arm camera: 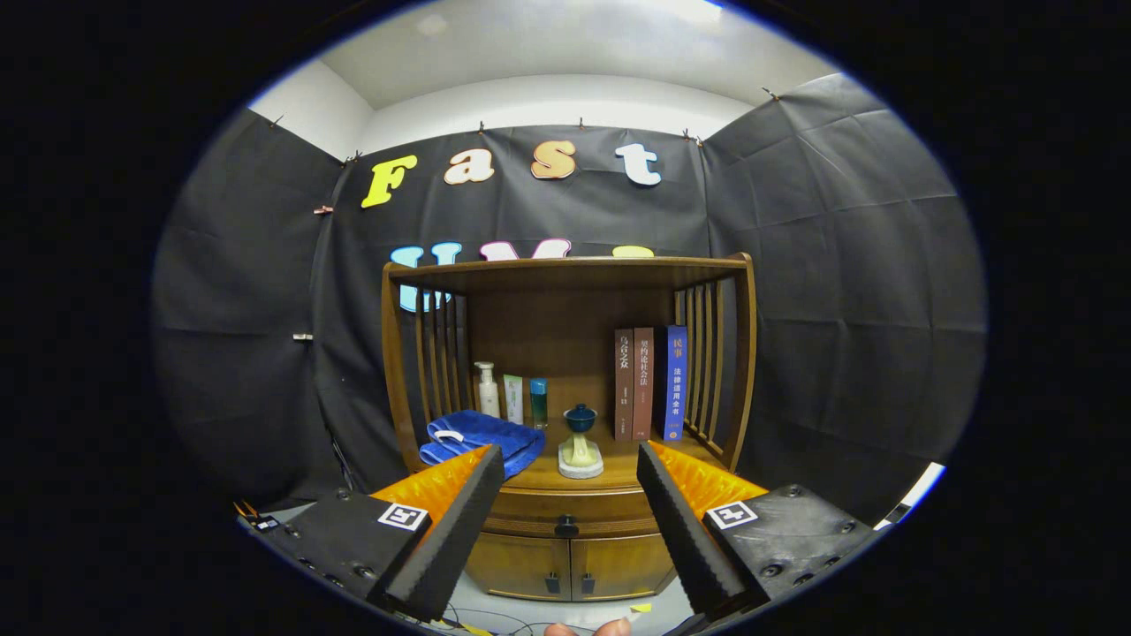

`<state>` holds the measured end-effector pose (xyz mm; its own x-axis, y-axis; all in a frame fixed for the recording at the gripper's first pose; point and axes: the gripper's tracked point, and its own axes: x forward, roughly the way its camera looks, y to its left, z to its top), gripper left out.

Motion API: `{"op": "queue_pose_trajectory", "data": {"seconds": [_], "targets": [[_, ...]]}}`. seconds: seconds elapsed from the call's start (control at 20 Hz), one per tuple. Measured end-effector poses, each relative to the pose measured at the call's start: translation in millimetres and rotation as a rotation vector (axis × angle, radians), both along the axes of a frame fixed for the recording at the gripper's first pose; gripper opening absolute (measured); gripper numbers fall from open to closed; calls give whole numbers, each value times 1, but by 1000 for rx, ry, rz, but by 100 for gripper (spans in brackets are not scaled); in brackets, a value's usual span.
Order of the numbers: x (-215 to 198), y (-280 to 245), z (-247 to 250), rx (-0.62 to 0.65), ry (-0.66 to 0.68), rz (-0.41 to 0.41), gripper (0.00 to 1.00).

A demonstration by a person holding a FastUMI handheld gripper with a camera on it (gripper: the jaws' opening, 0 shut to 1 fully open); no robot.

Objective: Pull open the drawer, take out the items inside it, and place them on the countertop above the cabinet.

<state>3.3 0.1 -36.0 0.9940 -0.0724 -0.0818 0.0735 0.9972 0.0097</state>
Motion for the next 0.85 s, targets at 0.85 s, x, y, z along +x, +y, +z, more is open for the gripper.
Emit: {"op": "queue_pose_trajectory", "data": {"seconds": [0.85], "targets": [[-2,2,2,-6,-10,-7,99]]}}
